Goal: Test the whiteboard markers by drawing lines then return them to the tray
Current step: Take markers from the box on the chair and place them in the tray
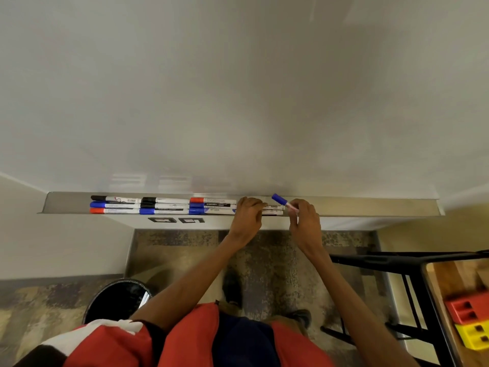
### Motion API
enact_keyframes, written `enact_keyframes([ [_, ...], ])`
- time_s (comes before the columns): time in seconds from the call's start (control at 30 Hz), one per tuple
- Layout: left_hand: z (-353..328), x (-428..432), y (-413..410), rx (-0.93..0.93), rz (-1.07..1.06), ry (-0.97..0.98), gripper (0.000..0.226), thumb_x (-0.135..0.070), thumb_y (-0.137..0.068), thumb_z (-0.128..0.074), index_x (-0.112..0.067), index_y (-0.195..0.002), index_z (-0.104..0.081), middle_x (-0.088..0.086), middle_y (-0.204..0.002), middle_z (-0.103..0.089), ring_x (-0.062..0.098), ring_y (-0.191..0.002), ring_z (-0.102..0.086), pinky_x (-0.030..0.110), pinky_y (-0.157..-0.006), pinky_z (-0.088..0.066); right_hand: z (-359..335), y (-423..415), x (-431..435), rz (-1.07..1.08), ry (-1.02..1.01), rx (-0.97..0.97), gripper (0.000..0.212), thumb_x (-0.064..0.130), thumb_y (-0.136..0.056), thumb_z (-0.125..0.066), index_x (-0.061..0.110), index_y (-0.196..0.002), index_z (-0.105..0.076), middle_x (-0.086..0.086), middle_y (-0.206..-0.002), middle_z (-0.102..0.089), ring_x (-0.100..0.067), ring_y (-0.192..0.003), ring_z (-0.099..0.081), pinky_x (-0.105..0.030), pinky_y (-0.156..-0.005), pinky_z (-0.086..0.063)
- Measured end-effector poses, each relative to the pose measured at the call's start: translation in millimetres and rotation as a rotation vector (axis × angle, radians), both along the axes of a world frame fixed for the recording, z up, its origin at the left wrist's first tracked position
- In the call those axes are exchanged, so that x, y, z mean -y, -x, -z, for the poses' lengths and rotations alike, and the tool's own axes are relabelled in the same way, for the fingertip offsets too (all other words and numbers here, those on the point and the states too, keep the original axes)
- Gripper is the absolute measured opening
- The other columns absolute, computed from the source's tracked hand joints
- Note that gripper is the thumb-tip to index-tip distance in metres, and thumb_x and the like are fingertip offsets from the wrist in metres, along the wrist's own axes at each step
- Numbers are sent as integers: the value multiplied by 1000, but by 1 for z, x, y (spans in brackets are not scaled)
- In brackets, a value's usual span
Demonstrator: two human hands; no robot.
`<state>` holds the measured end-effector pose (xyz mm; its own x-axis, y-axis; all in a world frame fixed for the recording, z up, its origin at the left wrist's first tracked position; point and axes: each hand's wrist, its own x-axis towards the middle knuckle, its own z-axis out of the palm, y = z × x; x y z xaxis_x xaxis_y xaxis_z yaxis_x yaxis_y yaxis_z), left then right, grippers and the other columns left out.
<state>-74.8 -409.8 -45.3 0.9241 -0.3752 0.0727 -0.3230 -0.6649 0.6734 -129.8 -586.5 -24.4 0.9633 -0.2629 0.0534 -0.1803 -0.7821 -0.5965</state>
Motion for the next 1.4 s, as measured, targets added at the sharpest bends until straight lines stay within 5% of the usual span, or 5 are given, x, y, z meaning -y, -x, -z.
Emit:
enact_keyframes([
  [0.33, 0, -51, 7, 49, -248, -28, 35, -11, -96, -58, -10, -131, -59, 11, -135, -58, 28, -131, -48, 49, -115, -34, 7, -33, -40, -139, 126, 5, 35, -6, -85, -64, 11, -115, -67, -10, -110, -69, -31, -102, -63, -42, -94, -48],
  [0.67, 29, -85, 13, 14, -182, -260, 58, -44, -103, -29, -15, -154, -32, 8, -162, -25, 22, -151, -15, 40, -124, -8, 19, -43, -60, -202, 110, -47, 35, 6, -84, -72, 10, -118, -69, -12, -118, -69, -33, -114, -61, -43, -107, -40],
  [0.93, 29, -81, 16, -6, -153, -280, 63, -45, -103, -19, -15, -158, -11, 6, -166, -1, 17, -153, 8, 37, -124, 3, 19, -38, -54, -209, 92, -59, 47, -4, -85, -64, 13, -129, -64, -11, -128, -66, -31, -122, -57, -42, -111, -37],
  [1.07, 23, -70, 15, -22, -132, -265, 66, -49, -102, -14, -14, -158, -11, 6, -166, -2, 19, -153, 6, 40, -124, 3, 11, -31, -49, -179, 90, -24, 45, -4, -85, -65, 9, -128, -64, -14, -128, -66, -32, -121, -58, -44, -109, -38],
  [1.4, -8, 13, 25, 69, -31, -136, 54, -37, -102, -31, -5, -146, -38, 19, -153, -38, 31, -146, -30, 51, -123, -12, -16, 3, 7, 7, 97, 45, 47, -8, -85, -55, 9, -128, -62, -10, -126, -66, -29, -120, -57, -45, -104, -42],
])
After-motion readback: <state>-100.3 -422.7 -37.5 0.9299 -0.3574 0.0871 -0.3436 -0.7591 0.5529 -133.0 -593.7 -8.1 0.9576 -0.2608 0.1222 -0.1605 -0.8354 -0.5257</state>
